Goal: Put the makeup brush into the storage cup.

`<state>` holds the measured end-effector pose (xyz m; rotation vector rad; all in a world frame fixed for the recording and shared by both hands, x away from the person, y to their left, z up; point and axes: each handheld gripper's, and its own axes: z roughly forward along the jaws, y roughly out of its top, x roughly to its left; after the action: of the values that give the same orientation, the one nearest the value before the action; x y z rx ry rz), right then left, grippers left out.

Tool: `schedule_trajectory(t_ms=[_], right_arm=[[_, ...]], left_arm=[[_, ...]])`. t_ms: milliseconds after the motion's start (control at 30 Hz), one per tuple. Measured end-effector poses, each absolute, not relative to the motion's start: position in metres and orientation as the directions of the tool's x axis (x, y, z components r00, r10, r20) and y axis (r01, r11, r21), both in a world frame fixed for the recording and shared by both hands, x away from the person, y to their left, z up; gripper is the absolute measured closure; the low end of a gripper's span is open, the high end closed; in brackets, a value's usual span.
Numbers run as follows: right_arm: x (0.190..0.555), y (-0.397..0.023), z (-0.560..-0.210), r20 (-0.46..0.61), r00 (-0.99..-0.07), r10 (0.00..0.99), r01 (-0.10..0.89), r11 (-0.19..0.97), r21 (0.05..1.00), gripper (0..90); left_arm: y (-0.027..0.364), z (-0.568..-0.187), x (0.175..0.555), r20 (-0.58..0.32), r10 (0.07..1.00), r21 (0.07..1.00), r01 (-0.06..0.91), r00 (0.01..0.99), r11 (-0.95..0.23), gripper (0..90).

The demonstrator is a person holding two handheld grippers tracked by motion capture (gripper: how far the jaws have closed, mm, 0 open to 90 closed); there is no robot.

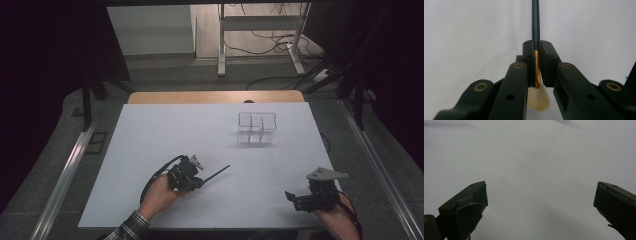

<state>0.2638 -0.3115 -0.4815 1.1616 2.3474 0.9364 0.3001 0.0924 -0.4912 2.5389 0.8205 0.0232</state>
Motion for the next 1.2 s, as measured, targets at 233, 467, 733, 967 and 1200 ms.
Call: schedule_trajectory(t_ms=[233,467,733,967,1200], right_arm=[[0.265,-0.3,-0.481,-0.028,-0.625,0.78,0.549,0.465,0.695,0.0],[0.266,-0.29,-0.48,-0.035,-0.657,0.753,0.526,0.49,0.695,0.0],[0.269,-0.276,-0.479,-0.045,-0.695,0.718,0.493,0.52,0.697,0.0],[0.271,-0.263,-0.48,-0.049,-0.721,0.691,0.482,0.55,0.682,0.0],[0.274,-0.248,-0.48,-0.057,-0.751,0.658,0.461,0.583,0.669,0.0]], left_arm=[[0.09,-0.49,0.298,-0.125,0.536,0.448,0.53,0.835,-0.72,83.8],[0.087,-0.489,0.295,-0.097,0.517,0.466,0.498,0.85,-0.732,83.8],[0.084,-0.49,0.294,-0.115,0.498,0.46,0.49,0.86,-0.74,83.8],[0.082,-0.49,0.294,-0.13,0.479,0.46,0.481,0.868,-0.747,83.8],[0.079,-0.489,0.293,-0.133,0.464,0.458,0.469,0.876,-0.755,83.8]])
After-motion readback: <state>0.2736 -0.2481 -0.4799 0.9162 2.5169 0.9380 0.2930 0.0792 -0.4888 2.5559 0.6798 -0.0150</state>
